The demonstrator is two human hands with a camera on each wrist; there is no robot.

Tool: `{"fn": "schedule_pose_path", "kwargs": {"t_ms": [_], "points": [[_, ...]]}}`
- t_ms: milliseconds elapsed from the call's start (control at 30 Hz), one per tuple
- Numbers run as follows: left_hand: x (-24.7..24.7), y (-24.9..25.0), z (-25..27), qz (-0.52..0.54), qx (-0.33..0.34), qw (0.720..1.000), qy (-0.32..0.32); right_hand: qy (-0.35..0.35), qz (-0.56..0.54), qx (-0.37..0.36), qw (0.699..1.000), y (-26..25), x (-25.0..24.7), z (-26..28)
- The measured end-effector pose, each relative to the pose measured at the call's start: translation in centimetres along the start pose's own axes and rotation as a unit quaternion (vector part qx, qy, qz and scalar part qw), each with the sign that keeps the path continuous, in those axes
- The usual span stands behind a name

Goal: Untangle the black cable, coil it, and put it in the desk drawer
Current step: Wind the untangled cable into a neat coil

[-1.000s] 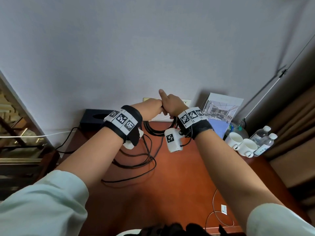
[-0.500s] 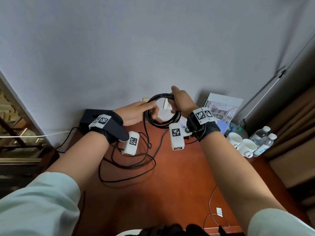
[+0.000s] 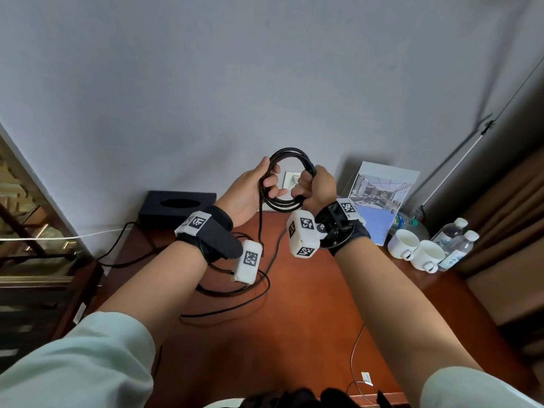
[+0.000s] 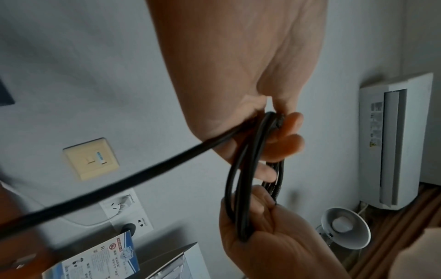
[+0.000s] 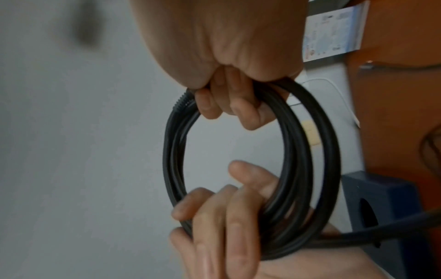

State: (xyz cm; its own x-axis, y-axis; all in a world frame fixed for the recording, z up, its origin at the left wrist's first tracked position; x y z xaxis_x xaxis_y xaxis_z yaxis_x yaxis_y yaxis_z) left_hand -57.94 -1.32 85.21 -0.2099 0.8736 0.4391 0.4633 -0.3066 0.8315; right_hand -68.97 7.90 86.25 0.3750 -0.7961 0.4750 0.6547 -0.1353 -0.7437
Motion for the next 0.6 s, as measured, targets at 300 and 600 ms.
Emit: {"fn": "schedule_pose_path", "kwargs": {"t_ms": [300, 600], "points": [[0.5, -0.5, -0.5, -0.371, 0.174, 0.910, 0.063, 0.071, -0.031, -0.039, 0.996, -0.1, 0.6, 0.3], [1.0, -1.9, -0.6, -0.288, 0.166, 0.933, 0.136, 0.094, -0.059, -0.058, 0.992, -0.1, 1.1, -0.1]]}}
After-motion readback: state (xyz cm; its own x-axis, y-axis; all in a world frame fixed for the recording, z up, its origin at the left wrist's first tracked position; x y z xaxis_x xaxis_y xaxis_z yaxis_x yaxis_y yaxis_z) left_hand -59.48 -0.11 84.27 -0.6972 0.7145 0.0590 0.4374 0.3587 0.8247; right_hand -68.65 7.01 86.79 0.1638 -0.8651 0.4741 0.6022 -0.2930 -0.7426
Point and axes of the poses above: each hand's wrist, its own z-axis away from the middle knuckle, its own x-axis out of the palm, y = z × x, the point moved 1 cm from there along -z, towards the middle knuckle, and after that the axes turned 15 degrees about x, right-handed, at the moved point
